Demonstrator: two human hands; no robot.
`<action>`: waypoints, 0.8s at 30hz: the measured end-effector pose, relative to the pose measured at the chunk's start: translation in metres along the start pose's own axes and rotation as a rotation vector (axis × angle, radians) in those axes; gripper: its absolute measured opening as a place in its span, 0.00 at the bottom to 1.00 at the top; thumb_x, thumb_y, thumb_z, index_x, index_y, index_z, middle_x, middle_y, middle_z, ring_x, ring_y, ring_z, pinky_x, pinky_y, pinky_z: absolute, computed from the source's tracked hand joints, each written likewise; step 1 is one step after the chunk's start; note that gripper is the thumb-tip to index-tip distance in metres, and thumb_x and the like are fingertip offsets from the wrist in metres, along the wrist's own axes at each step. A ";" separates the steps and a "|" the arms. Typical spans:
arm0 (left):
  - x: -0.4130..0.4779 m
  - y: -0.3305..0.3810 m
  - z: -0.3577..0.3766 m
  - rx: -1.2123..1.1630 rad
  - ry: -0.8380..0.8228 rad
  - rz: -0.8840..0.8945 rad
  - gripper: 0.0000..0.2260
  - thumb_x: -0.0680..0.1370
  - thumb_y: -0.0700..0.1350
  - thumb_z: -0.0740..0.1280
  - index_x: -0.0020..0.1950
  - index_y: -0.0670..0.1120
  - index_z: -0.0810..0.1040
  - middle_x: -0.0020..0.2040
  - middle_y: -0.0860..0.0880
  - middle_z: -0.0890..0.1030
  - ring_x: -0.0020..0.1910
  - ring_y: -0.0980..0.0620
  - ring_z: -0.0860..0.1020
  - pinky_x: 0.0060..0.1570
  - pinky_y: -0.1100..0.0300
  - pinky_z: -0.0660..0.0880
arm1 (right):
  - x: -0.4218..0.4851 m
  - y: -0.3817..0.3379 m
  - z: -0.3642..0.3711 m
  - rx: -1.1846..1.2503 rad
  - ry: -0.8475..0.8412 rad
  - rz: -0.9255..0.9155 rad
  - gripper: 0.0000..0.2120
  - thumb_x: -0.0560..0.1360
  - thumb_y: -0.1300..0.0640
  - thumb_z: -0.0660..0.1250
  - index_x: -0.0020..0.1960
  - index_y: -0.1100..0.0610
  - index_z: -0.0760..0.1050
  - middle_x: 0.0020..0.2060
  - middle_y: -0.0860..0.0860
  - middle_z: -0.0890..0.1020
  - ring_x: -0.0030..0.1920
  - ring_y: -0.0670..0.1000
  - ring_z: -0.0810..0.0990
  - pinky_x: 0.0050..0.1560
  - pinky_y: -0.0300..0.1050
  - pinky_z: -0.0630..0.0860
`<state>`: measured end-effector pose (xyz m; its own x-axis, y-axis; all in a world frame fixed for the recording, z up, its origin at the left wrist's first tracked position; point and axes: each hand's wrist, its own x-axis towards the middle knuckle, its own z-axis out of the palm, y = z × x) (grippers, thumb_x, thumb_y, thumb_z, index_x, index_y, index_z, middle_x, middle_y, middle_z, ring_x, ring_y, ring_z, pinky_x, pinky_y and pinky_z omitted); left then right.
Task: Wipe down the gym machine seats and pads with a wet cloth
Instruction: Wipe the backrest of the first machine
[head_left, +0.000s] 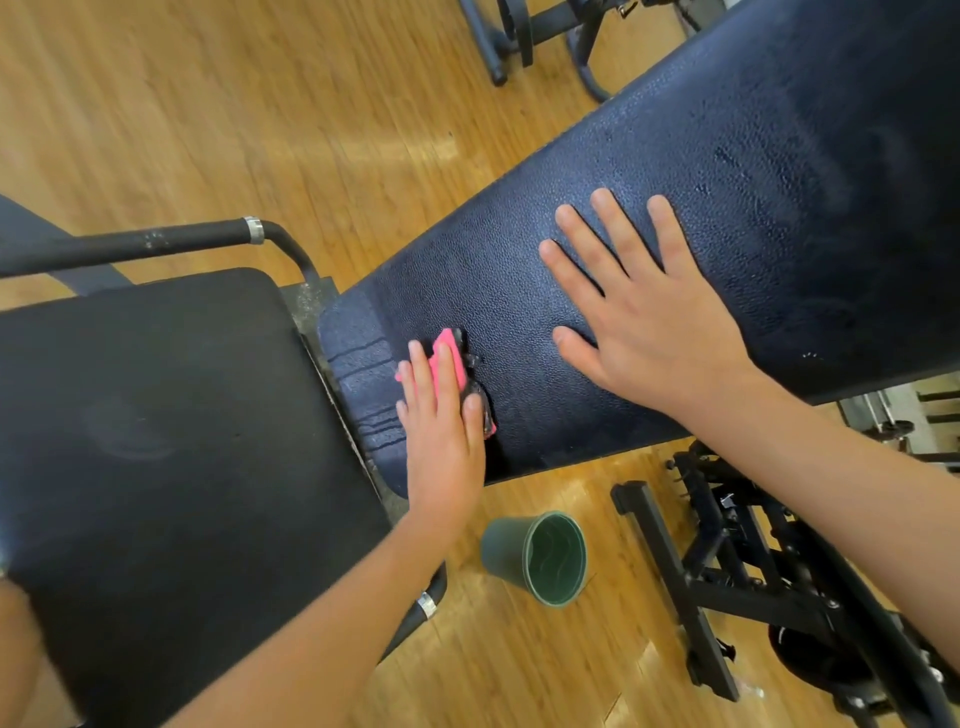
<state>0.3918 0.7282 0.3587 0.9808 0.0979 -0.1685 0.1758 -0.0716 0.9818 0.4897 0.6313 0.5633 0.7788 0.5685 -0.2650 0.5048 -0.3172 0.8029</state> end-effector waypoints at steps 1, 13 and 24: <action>0.005 -0.002 -0.002 0.012 0.000 0.008 0.26 0.86 0.49 0.49 0.82 0.60 0.43 0.83 0.53 0.38 0.80 0.54 0.35 0.77 0.43 0.42 | 0.000 0.000 0.000 0.002 0.001 0.002 0.35 0.83 0.39 0.48 0.84 0.58 0.51 0.83 0.60 0.51 0.83 0.65 0.48 0.79 0.71 0.45; 0.131 -0.009 -0.053 0.035 0.127 -0.003 0.24 0.88 0.49 0.50 0.84 0.52 0.49 0.84 0.49 0.44 0.83 0.45 0.44 0.76 0.34 0.46 | 0.000 0.000 0.000 -0.012 0.005 0.006 0.35 0.83 0.39 0.50 0.84 0.58 0.53 0.83 0.60 0.53 0.82 0.65 0.50 0.79 0.69 0.44; -0.060 -0.023 0.012 0.025 -0.092 -0.078 0.27 0.85 0.53 0.47 0.79 0.67 0.34 0.82 0.58 0.35 0.80 0.54 0.33 0.79 0.48 0.44 | 0.001 -0.002 -0.007 0.022 -0.031 0.009 0.34 0.84 0.40 0.49 0.84 0.58 0.53 0.83 0.60 0.52 0.82 0.65 0.49 0.79 0.70 0.46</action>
<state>0.3295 0.7118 0.3450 0.9675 0.0124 -0.2526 0.2526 -0.0921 0.9632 0.4870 0.6373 0.5652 0.7941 0.5422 -0.2747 0.5059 -0.3391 0.7931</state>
